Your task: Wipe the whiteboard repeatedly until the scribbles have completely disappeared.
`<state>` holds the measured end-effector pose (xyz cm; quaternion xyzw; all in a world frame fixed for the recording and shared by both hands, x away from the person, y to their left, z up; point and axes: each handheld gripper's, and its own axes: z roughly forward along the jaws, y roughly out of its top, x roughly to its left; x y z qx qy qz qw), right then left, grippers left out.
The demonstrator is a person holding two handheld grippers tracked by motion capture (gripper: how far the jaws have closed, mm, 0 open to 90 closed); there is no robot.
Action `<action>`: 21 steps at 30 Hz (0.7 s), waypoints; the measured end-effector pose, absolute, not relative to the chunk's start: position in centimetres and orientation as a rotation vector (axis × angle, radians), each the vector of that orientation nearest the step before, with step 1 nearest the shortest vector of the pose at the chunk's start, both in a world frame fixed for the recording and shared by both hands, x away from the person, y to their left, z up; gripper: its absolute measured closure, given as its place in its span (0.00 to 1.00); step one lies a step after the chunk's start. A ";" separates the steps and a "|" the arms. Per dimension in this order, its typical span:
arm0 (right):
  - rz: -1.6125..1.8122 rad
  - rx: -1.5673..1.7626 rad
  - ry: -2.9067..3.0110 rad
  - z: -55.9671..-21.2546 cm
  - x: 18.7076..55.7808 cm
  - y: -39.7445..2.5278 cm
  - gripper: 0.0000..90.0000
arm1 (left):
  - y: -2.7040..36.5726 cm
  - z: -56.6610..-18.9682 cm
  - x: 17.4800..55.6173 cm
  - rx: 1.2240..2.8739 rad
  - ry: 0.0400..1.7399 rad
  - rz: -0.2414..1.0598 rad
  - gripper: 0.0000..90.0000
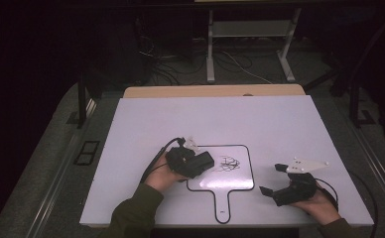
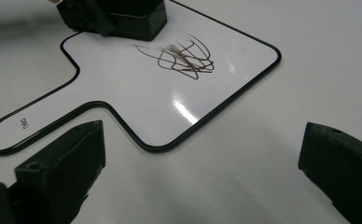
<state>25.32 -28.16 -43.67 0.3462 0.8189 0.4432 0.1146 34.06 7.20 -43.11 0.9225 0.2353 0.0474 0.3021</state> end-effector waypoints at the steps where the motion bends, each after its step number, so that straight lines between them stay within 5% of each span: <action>1: 1.299 1.014 2.400 -43.7 25.3 -28.2 0.00 | 7.1 -43.1 33.8 2.458 0.607 0.119 0.43; 21: 1.297 1.011 2.407 -43.7 25.4 -28.1 0.00 | 6.9 -43.1 33.8 2.460 0.598 0.115 0.43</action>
